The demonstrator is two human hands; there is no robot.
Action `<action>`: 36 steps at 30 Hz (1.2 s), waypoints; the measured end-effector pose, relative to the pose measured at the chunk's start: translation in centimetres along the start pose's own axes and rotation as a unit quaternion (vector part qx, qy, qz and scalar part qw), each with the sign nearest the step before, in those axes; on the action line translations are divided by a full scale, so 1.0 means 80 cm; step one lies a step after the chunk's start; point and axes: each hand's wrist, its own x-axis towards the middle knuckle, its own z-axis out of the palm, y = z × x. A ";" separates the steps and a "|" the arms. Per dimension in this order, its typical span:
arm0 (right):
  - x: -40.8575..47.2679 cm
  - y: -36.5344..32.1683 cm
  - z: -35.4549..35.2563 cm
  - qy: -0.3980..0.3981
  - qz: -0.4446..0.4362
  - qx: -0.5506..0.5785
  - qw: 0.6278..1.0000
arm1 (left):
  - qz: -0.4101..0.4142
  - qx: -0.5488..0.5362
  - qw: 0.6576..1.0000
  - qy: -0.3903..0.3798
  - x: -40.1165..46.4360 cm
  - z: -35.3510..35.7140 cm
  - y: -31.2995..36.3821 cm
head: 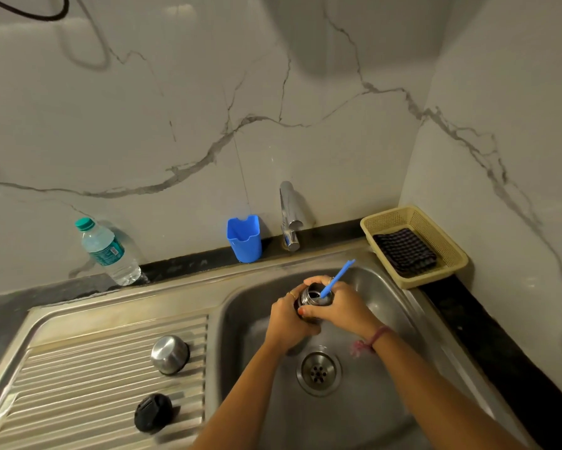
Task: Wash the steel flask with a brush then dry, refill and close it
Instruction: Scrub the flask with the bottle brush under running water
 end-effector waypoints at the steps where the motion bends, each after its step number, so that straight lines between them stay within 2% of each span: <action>1: -0.005 -0.001 0.000 0.011 -0.002 -0.005 1.000 | -0.007 -0.002 1.000 -0.001 -0.004 0.003 0.000; 8: -0.030 -0.009 0.002 0.040 -0.018 -0.083 0.996 | -0.036 -0.099 0.994 0.016 -0.040 0.025 -0.004; 11: -0.041 -0.008 -0.001 0.049 -0.023 -0.084 0.995 | -0.148 -0.195 0.968 0.059 -0.066 0.034 -0.016; 13: -0.052 -0.006 -0.006 0.058 -0.027 -0.079 0.995 | -0.258 -0.302 0.913 0.091 -0.081 0.043 -0.024; 15: -0.060 -0.006 -0.007 0.062 -0.031 -0.070 0.995 | -0.349 -0.463 0.808 0.102 -0.090 0.049 -0.022; 17: -0.069 -0.010 -0.006 0.065 -0.041 -0.067 0.995 | -0.391 -0.609 0.684 0.092 -0.091 0.055 -0.018; 18: -0.073 -0.012 -0.005 0.065 -0.047 -0.062 0.995 | -0.394 -0.654 0.640 0.083 -0.090 0.057 -0.016; 20: -0.082 -0.018 -0.005 0.058 -0.062 -0.051 0.995 | -0.369 -0.701 0.607 0.059 -0.087 0.061 -0.008; 22: -0.089 -0.024 -0.006 0.048 -0.075 -0.043 0.995 | -0.342 -0.717 0.605 0.055 -0.084 0.061 -0.003; 25: -0.102 -0.034 -0.009 0.031 -0.088 -0.037 0.995 | -0.327 -0.696 0.637 0.049 -0.081 0.053 0.014; 27: -0.109 -0.041 -0.012 0.004 -0.088 -0.032 0.996 | -0.339 -0.684 0.645 0.034 -0.077 0.047 0.026; 29: -0.114 -0.044 -0.023 -0.066 -0.092 -0.050 0.992 | -0.355 -0.663 0.659 0.029 -0.074 0.044 0.035; 32: -0.113 -0.040 -0.058 -0.211 -0.092 -0.098 0.968 | -0.353 -0.628 0.692 0.043 -0.072 0.040 0.033; 33: -0.112 -0.042 -0.073 -0.229 -0.074 -0.106 0.965 | -0.353 -0.625 0.694 0.052 -0.072 0.040 0.030; 36: -0.115 -0.079 -0.112 -0.164 0.039 -0.047 0.985 | -0.362 -0.634 0.679 0.082 -0.071 0.037 0.021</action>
